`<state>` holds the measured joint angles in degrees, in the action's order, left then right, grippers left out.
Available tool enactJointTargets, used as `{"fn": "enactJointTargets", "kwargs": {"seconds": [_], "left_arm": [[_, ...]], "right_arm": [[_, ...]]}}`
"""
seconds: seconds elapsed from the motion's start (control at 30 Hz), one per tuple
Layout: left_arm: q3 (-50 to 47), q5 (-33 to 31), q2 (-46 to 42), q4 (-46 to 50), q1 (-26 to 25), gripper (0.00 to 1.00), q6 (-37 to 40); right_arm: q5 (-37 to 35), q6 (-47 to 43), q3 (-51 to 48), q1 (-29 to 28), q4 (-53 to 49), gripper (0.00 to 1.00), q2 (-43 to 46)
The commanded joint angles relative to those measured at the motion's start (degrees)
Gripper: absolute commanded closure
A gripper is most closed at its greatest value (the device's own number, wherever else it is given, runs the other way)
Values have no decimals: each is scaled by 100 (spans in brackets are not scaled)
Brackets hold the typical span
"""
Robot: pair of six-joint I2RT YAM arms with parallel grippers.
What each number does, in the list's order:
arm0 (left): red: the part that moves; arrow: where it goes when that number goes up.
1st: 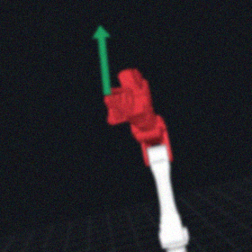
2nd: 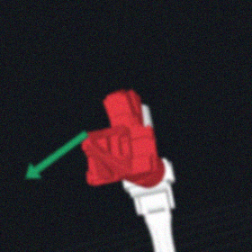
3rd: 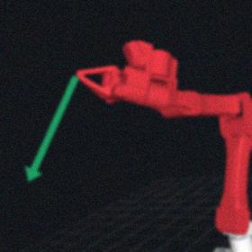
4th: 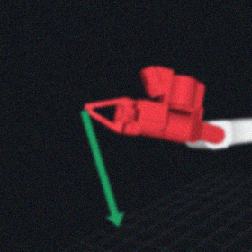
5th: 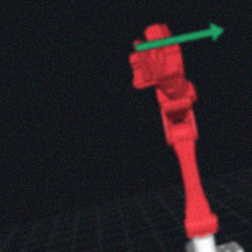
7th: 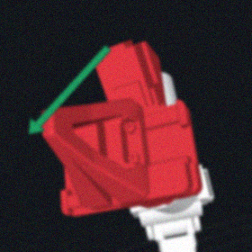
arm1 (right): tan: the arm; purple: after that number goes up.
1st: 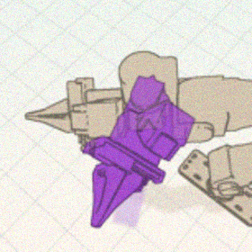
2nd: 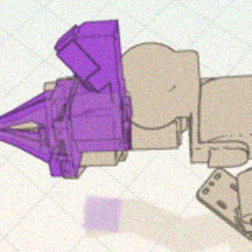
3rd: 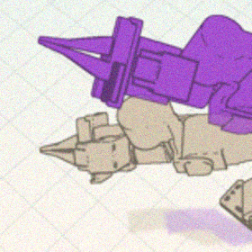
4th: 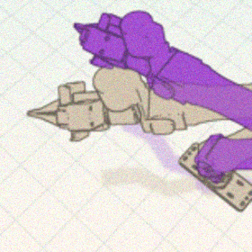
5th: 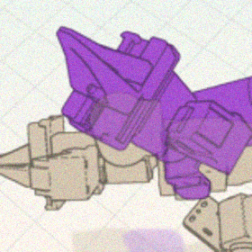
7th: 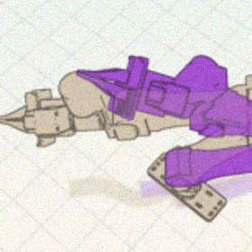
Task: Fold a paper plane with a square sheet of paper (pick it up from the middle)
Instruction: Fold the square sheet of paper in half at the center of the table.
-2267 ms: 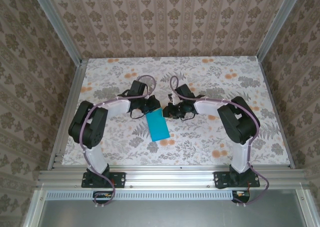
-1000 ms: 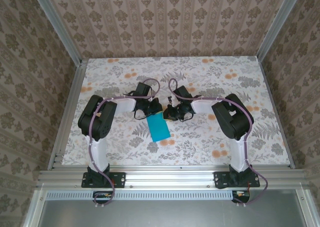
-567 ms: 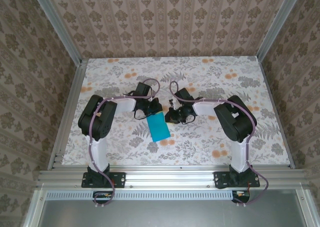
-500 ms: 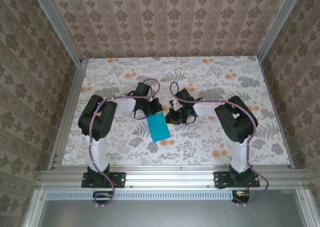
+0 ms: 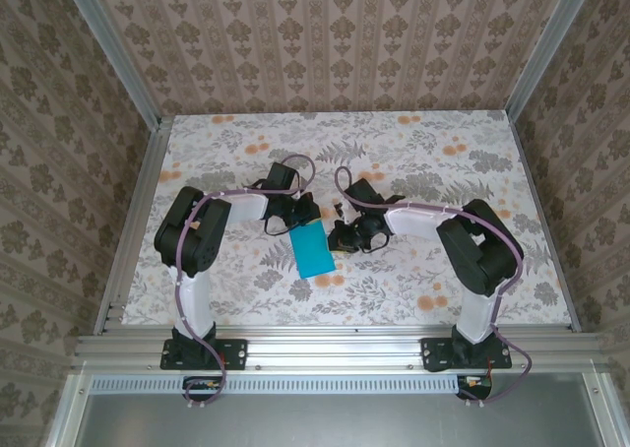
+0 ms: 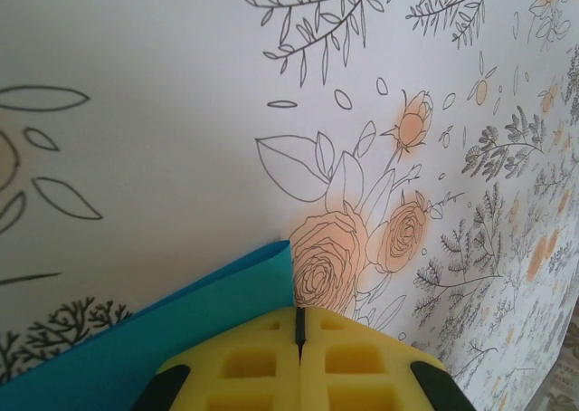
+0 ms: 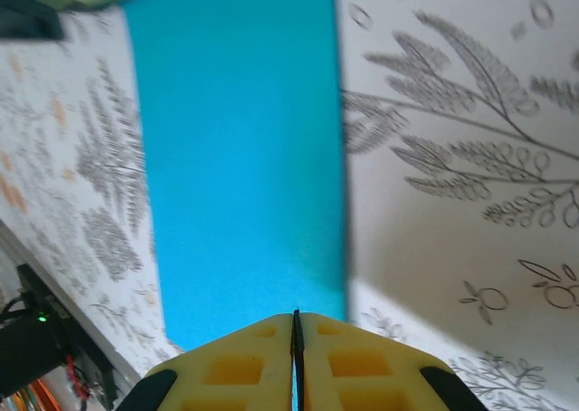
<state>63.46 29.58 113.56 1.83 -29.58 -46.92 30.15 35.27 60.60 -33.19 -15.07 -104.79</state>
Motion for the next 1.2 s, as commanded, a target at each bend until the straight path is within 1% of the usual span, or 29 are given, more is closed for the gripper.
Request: {"fn": "enactJointTargets", "kwargs": {"seconds": [0.0, 0.23, 0.43, 0.83, 1.17], "left_arm": [[-290, -634, 439, 527, 13, 95, 77], [-287, -620, 456, 509, 5, 95, 64], [-274, -620, 456, 514, 7, 95, 77], [-236, -728, 553, 573, 23, 95, 94], [-174, -770, 573, 635, 40, 95, 117]], "right_arm": [[-118, 241, 349, -21, 213, 88, -36], [-124, 400, 955, -21, 324, 89, -837], [-80, 400, 868, -16, 319, 90, -1119], [359, 386, -337, -30, 461, 90, -669], [516, 515, -1315, -227, 616, 90, -136]]}}
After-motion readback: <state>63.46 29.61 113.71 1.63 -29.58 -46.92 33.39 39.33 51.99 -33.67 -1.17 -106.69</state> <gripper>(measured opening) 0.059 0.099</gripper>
